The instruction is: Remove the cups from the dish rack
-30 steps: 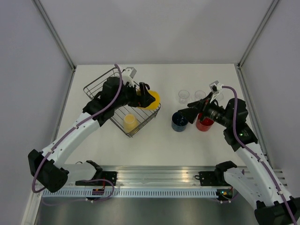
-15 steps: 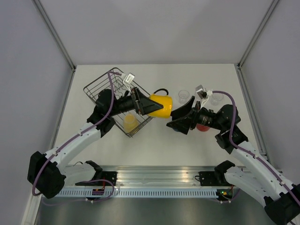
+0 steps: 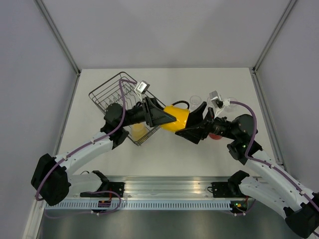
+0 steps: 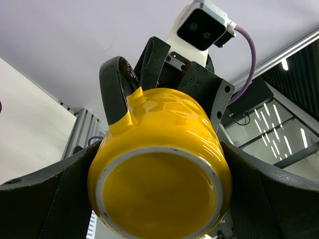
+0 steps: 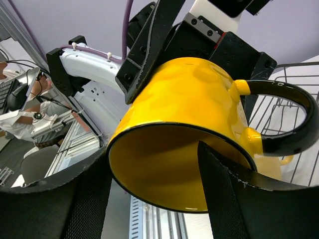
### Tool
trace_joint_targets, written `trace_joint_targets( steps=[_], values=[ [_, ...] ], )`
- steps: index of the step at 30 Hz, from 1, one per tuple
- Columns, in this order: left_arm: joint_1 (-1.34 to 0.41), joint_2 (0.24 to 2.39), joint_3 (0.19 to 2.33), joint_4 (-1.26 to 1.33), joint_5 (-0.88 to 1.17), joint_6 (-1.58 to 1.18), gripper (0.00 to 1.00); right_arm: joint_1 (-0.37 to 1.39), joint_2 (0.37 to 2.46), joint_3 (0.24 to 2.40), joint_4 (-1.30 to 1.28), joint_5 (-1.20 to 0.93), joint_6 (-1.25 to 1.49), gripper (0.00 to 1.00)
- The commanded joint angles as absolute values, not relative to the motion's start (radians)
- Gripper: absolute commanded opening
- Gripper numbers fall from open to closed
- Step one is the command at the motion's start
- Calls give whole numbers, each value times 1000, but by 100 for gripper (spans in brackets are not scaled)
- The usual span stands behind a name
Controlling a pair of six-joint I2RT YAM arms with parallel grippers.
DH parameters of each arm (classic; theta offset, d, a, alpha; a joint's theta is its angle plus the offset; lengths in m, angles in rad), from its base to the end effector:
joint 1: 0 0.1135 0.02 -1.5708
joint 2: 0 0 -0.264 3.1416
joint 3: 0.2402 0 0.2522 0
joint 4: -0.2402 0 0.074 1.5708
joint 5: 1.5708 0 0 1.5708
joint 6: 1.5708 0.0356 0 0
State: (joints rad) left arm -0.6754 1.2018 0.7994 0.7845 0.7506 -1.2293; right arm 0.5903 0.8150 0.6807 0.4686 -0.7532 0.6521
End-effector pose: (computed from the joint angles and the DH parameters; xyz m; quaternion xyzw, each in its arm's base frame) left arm 0.1928 -0.1856 0.3563 0.1497 0.5842 -0.7471 0.2797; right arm 0.1394 0.1227 0.3651 -0.2829 0.5480 0.6144 0.4922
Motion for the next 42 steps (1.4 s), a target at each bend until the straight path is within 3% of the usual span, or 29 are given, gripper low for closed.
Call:
trace_joint_targets(
  steps=[1, 6, 9, 13, 14, 15, 16, 20, 22, 23, 30, 35, 42],
  values=[
    [-696, 1190, 796, 957, 690, -1319, 2, 612, 831, 696, 549, -739, 624, 71],
    [-713, 1195, 779, 939, 640, -1331, 2, 634, 833, 701, 552, -735, 611, 65],
    [-715, 1196, 778, 914, 626, -1333, 2, 646, 838, 701, 542, -729, 594, 51],
    [-719, 1204, 787, 891, 626, -1339, 2, 655, 838, 696, 548, -718, 575, 17],
    [-721, 1204, 788, 868, 624, -1338, 2, 657, 833, 692, 551, -713, 572, 2],
    [-722, 1204, 788, 859, 624, -1335, 2, 658, 831, 689, 551, -707, 569, 1],
    [-723, 1203, 792, 844, 624, -1330, 6, 661, 819, 686, 552, -703, 565, 0],
    [-723, 1201, 795, 793, 618, -1315, 69, 660, 779, 669, 548, -675, 548, 1],
    [-721, 1200, 807, 746, 612, -1304, 93, 663, 761, 667, 529, -657, 537, 1],
    [-721, 1198, 816, 717, 606, -1293, 99, 660, 753, 667, 522, -652, 532, 0],
    [-719, 1137, 894, 357, 427, -1111, 100, 660, 680, 683, 352, -559, 442, 0],
    [-718, 1078, 907, 241, 235, -1034, 100, 660, 644, 703, 226, -460, 368, 0],
    [-718, 1033, 965, 35, 52, -911, 100, 660, 632, 814, -168, -226, 218, 0]
  ],
)
